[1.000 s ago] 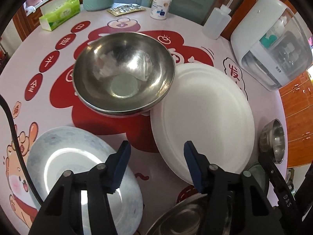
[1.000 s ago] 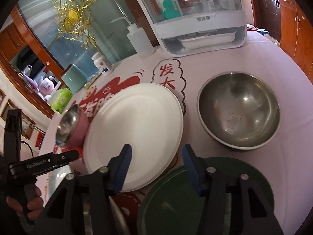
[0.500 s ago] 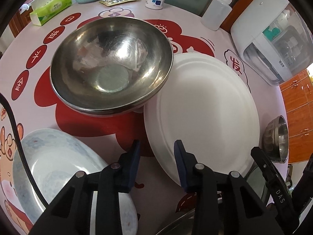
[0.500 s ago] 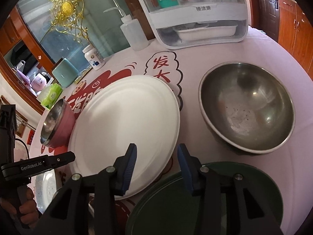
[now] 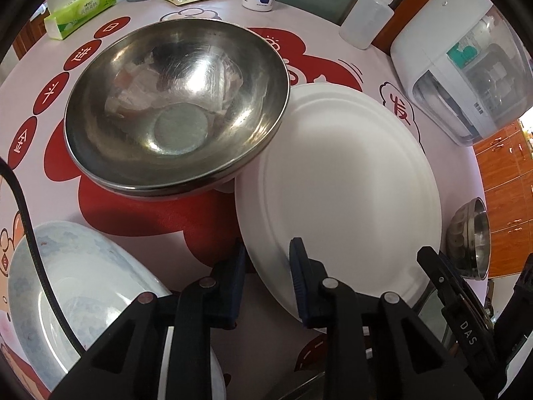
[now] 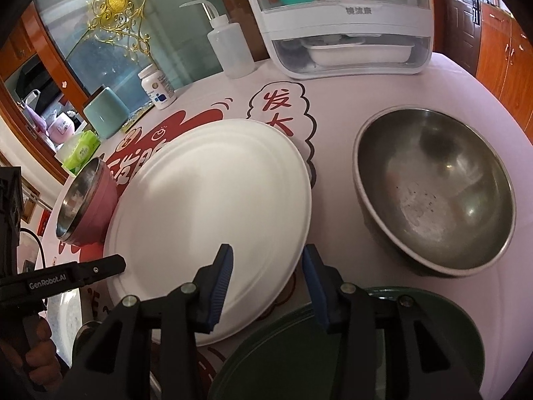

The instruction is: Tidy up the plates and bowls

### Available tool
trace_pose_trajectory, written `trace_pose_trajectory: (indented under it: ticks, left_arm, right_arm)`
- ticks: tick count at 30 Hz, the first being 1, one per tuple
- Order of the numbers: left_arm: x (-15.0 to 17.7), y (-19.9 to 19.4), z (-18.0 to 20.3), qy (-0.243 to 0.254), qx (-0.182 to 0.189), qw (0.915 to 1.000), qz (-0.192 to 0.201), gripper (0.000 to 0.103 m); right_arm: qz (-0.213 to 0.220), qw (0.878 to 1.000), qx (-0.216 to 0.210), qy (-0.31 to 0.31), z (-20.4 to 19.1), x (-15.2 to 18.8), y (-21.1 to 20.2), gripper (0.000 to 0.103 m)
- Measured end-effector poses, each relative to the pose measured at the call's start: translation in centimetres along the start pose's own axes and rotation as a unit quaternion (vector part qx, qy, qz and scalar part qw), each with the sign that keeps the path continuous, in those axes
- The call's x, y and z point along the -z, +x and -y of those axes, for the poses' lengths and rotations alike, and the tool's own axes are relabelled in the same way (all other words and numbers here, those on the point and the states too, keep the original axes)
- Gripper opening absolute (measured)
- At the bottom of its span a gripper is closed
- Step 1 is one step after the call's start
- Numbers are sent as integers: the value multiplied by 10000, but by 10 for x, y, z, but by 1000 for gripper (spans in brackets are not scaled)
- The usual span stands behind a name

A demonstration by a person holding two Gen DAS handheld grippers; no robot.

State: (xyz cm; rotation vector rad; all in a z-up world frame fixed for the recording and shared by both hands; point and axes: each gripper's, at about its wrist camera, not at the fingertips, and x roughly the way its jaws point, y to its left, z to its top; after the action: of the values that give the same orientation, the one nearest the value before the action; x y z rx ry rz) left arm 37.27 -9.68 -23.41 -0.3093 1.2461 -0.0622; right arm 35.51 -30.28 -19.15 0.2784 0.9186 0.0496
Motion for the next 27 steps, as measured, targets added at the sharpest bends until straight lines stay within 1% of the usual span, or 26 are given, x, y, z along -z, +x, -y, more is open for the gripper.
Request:
trace_pose_trajectory:
  ticks: [3,4,5,6,8,14,27]
  left_arm:
    - [0,0,0,41,-3,10000,10,24]
    - [0,0,0,49,-9,10000,11,24]
    - [-1,0,0,61,-17,10000,15,24]
    - [-1,0,2,84,-31,10000,27,24]
    - [0,-1,2,141,-67,9999,53,24]
    - [-1,-4,8,238,-87,9996,143,24]
    - [3,-27,15,309,139,9987,382,24]
  right_arm:
    - [2,10000,9,-50,-1,0,1,43]
    - [-10,10000,32,-72,-1,0,1,41]
    - [-22,9999,98,-96,-1,0,1,34]
    - [-27,9998,192,-106,1,1,1,29]
    - [-1,10000,84,-17,5,0,1,26]
    - [78,9999,49,72,8,0,-5,25]
    - [497,9988,-9,10,9,-4,-37,25]
